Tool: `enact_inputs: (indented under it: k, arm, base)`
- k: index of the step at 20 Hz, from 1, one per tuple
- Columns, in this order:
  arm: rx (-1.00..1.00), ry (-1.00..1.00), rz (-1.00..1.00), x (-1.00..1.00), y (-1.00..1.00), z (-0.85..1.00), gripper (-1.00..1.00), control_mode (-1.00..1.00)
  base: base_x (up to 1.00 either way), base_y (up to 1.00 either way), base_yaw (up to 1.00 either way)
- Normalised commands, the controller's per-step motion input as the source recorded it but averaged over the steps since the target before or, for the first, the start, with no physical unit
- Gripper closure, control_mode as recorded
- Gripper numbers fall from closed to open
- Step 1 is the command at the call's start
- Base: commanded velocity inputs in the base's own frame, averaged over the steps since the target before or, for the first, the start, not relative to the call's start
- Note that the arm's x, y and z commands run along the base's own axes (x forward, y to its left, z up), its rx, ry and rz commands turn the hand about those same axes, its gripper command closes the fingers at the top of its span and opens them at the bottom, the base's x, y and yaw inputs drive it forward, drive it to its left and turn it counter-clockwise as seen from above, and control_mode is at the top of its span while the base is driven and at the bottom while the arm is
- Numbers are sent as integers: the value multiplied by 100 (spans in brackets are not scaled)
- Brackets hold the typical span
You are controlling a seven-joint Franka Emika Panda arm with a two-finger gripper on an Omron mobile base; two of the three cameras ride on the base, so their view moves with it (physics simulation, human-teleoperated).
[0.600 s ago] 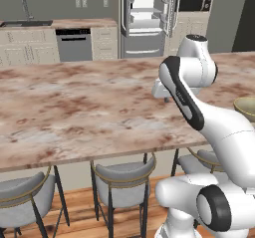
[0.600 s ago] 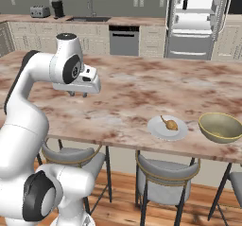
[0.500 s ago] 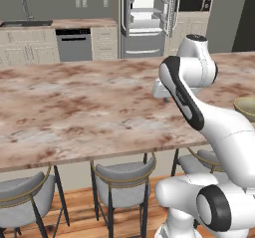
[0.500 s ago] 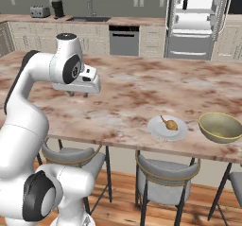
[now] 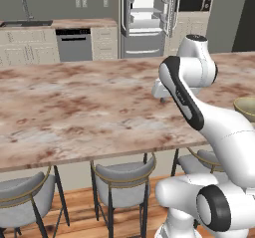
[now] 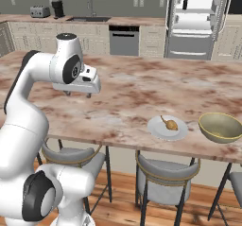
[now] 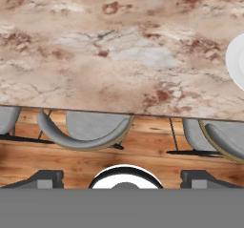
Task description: Pick the chicken drumstick and onion from their plates and place them in the bowl. Then put the bowl in the fridge.
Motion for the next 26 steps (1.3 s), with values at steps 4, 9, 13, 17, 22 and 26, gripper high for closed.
enact_inputs:
  k: [4,9,13,17,22,26]
  arm:
    - [0,0,0,0,0,0,-100,100]
    - [0,0,0,0,0,0,-100,100]
    - [0,0,0,0,0,0,-100,100]
    - [0,0,0,0,0,0,-100,100]
    - [0,0,0,0,0,0,-100,100]
    - [0,0,0,0,0,0,-100,100]
  base:
    - [-2,0,0]
    - [0,-42,1]
    - [7,-74,2]
    - [12,-79,1]
    - [16,-82,0]
    - [26,-78,0]
